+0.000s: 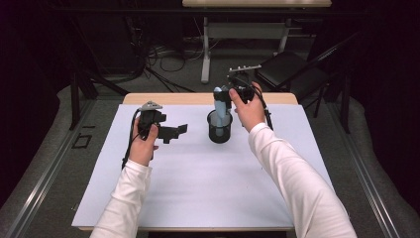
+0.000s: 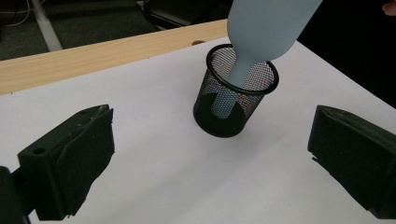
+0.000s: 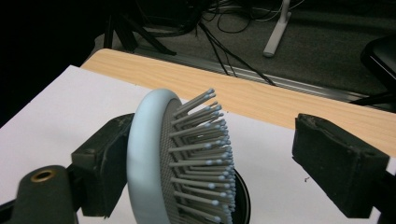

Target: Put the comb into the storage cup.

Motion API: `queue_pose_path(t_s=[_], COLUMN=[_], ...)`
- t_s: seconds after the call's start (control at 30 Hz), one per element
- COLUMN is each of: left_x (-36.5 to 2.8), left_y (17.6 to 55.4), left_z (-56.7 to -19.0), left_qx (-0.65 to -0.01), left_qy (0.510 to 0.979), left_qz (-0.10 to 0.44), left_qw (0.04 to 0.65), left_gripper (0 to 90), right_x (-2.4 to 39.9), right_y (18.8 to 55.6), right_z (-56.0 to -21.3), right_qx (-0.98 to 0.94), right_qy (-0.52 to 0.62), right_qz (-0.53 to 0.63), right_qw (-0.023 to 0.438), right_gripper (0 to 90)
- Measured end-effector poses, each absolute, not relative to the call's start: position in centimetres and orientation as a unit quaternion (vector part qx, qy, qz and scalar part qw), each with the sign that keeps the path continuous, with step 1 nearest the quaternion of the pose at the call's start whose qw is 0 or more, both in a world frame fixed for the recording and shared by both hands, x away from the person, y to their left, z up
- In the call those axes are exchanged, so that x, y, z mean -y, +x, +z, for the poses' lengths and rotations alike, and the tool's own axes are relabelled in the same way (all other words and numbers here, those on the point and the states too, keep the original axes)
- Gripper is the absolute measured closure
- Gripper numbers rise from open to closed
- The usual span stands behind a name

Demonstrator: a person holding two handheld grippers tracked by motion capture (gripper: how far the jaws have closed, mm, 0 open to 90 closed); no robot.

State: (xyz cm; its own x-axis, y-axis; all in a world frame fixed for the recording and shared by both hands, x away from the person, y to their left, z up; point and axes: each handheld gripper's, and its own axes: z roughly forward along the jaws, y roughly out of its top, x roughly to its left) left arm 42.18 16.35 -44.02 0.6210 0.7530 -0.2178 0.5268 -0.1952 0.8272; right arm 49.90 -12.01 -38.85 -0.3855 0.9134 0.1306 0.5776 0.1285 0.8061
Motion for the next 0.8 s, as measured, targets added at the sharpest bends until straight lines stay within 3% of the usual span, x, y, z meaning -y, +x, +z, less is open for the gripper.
queue_pose_path(t_s=[0.8], left_x=[-16.4], left_y=[42.0], left_z=[-43.9], left_qx=[-0.418], left_qy=[0.763], left_qz=[0.119], left_qw=[0.479], left_gripper=[0.7], right_x=[12.8], right_y=[49.0], right_z=[-35.8], right_qx=[-0.713], right_qy=[0.509], right_qz=[0.439], right_qw=[0.199], right_gripper=[14.2])
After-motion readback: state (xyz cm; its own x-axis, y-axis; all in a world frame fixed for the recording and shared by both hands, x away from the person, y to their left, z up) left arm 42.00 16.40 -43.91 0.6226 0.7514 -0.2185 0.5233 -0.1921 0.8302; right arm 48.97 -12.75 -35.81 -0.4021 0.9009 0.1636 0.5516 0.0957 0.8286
